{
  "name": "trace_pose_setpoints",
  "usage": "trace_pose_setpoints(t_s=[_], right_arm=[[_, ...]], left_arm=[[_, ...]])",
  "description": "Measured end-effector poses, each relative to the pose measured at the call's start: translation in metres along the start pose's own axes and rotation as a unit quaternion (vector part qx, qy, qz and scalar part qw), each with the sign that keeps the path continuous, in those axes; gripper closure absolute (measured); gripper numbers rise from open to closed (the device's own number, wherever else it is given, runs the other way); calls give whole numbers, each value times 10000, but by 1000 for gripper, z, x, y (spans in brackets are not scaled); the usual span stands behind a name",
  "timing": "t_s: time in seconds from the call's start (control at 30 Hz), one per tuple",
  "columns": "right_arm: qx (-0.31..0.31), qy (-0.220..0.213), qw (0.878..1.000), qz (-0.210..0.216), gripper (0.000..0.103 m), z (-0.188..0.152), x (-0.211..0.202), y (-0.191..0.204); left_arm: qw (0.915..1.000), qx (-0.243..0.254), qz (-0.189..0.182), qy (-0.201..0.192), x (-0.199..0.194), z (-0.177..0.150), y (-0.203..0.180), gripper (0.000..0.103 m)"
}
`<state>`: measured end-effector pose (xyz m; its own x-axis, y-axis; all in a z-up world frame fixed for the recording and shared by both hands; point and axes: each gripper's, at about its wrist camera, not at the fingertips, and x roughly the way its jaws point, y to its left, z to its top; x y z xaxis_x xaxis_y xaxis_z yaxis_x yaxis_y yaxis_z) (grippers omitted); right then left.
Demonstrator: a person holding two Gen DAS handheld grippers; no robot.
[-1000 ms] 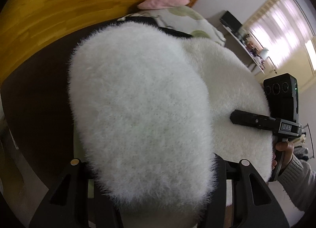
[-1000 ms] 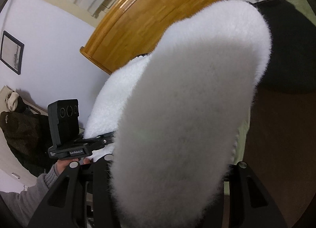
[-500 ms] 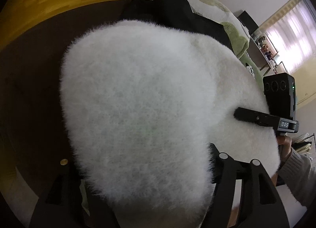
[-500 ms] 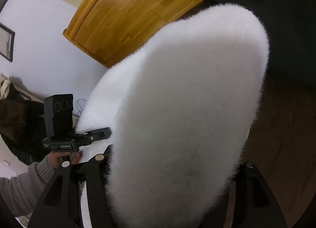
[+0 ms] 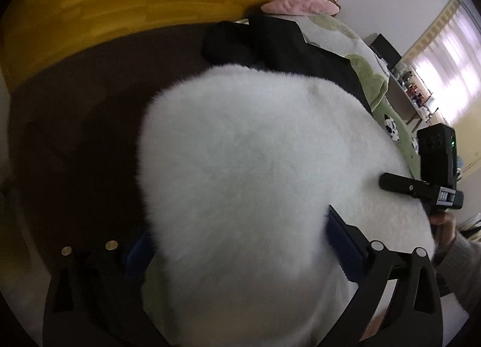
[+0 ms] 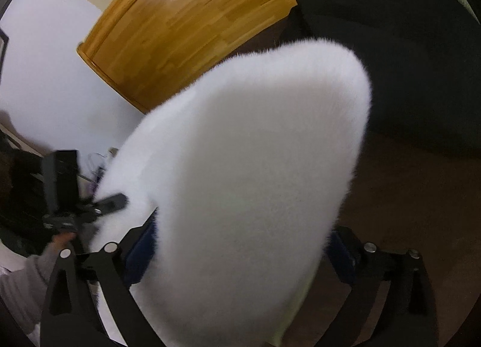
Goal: Fold large clothes
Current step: 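Lower the cardigan onto the green clothing stack and open both tools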
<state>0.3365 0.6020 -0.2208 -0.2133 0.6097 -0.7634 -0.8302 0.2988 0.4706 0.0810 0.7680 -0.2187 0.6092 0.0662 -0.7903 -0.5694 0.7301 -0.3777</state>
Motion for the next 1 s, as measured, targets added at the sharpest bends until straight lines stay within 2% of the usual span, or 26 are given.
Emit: trace_pose_setpoints(t_s=[0.17, 0.27, 0.33, 0.43, 0.53, 0.6, 0.73, 0.8, 0.87, 0.93, 1.0], right_arm=[[-381, -160, 9950, -910, 6, 8, -29, 18], [-386, -398, 9922, -1113, 6, 10, -52, 22], [-474, -551, 9889, -1299, 6, 14, -65, 28], [-652, -588, 9846, -1514, 6, 27, -64, 37], [-752, -510, 9840, -1534, 6, 35, -55, 39], [-848, -442, 9841, -1500, 6, 42, -43, 49], [-1305, -106, 9785, -1591, 6, 47, -6, 71], [-1476, 165, 9729, -1771, 6, 45, 18, 75], [-1701, 408, 9614, -2123, 6, 40, 48, 74], [-1622, 495, 9642, -2041, 6, 43, 61, 68], [-1418, 545, 9704, -1879, 6, 50, 66, 60]], left_arm=[[9983, -77, 456, -357, -44, 3, 4, 7], [9965, 46, 648, -523, -67, 7, -7, 7], [9954, 263, 626, -674, -83, 5, -25, 7], [9935, 539, 371, -930, -90, 4, -55, 7], [9924, 560, -97, -1092, -80, 4, -78, 7], [9926, 593, -138, -1051, -65, 3, -87, 7], [9949, 541, 56, -849, -27, -6, -86, 7], [9955, 516, 155, -785, -15, -15, -78, 7], [9935, 777, 321, -770, -5, -27, -76, 7], [9894, 1114, 536, -762, -1, -40, -79, 7], [9871, 1218, 618, -836, 0, -51, -77, 7]])
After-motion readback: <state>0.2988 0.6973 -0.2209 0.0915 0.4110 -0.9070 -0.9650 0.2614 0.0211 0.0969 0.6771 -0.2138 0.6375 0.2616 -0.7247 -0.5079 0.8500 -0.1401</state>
